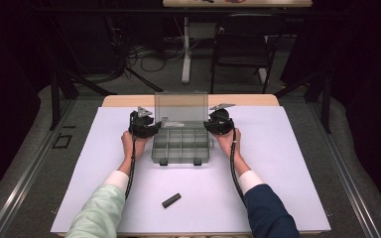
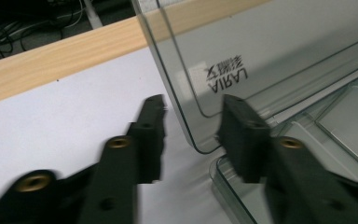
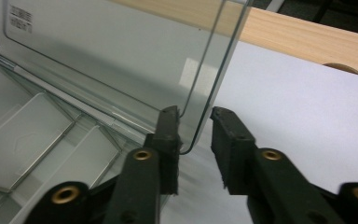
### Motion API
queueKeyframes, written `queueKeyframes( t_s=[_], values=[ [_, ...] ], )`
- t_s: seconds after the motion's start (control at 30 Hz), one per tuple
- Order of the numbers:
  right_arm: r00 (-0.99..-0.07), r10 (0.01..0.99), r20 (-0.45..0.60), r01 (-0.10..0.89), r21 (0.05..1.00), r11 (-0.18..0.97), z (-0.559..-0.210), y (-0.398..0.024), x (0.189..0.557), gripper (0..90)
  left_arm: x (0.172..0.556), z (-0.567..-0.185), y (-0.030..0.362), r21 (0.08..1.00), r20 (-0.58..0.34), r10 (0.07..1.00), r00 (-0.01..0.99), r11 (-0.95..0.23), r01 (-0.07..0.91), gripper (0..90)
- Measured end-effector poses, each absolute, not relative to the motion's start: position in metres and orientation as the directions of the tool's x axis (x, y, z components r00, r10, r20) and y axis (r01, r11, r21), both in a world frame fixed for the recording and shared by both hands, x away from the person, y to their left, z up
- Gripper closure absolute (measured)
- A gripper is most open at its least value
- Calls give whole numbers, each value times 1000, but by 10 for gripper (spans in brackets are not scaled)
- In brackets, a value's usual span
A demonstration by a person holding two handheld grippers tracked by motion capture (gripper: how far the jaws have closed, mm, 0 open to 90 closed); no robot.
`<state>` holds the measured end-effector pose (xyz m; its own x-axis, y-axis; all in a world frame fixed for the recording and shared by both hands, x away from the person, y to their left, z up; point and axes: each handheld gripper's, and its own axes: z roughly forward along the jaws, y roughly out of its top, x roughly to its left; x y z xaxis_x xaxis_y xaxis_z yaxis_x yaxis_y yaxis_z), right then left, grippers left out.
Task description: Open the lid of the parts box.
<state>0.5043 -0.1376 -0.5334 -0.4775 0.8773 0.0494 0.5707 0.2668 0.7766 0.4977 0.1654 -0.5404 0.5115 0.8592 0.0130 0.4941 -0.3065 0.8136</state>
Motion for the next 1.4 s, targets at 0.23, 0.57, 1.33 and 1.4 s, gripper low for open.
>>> queueKeyframes(
  t_s=[0.23,0.57,1.33,1.4],
  values=[
    [-506,854,118,588,772,241,-525,-152,501,341,489,-529,175,824,-43,847,530,-269,498,205],
    [-599,793,110,534,793,293,-514,-176,472,144,457,-518,185,821,-45,806,590,-307,482,108],
    [-682,726,85,470,811,347,-520,-195,402,69,386,-527,206,803,4,786,618,-370,466,11],
    [-683,725,83,471,810,351,-520,-196,399,69,380,-529,209,808,-9,785,620,-359,467,11]
  ],
)
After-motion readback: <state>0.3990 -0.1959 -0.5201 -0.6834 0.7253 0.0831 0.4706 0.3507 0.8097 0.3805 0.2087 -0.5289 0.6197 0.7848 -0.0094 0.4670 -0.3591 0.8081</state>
